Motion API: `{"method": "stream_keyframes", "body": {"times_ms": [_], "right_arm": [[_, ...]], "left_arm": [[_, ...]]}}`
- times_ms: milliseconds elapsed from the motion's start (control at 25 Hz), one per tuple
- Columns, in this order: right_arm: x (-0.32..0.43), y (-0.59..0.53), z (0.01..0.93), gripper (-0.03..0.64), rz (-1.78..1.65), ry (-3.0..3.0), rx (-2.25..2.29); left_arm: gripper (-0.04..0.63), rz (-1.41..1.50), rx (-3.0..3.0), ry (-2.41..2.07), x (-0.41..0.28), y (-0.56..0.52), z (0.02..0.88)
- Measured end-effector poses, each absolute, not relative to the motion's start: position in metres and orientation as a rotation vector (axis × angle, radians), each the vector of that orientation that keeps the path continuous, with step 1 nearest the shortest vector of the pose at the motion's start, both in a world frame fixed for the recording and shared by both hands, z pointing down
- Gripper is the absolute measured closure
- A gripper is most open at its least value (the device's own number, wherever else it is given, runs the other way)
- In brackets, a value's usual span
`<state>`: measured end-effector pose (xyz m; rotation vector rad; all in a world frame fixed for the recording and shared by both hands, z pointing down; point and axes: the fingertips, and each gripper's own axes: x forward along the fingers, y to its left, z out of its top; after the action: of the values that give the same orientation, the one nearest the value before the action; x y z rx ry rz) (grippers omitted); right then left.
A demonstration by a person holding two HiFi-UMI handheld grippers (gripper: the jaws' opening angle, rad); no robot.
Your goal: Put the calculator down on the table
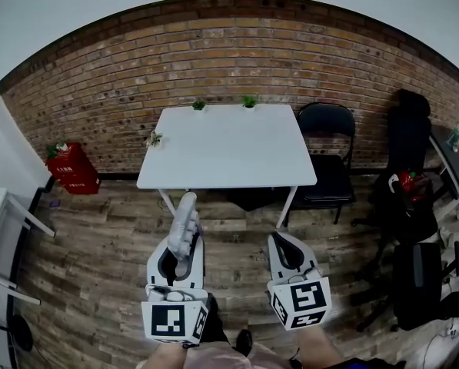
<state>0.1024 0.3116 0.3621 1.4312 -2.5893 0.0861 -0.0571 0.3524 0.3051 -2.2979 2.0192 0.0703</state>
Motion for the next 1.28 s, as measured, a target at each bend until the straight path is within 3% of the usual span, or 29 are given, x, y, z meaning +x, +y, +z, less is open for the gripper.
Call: {"method": "stream_keyframes", "body": {"times_ms": [800, 1280], "right_arm": [[0.022, 0.125, 0.354, 0.614, 0.063, -2.527, 1.562], [0.013, 0.059, 0.369, 0.614, 0.132, -2.462, 1.650]], "left_arm": [[0.459, 0.119, -2.388, 1.895, -0.137, 0.154, 0.305], [0.459, 0.084, -2.514, 1.843, -0.151, 0.078, 0.329]]}}
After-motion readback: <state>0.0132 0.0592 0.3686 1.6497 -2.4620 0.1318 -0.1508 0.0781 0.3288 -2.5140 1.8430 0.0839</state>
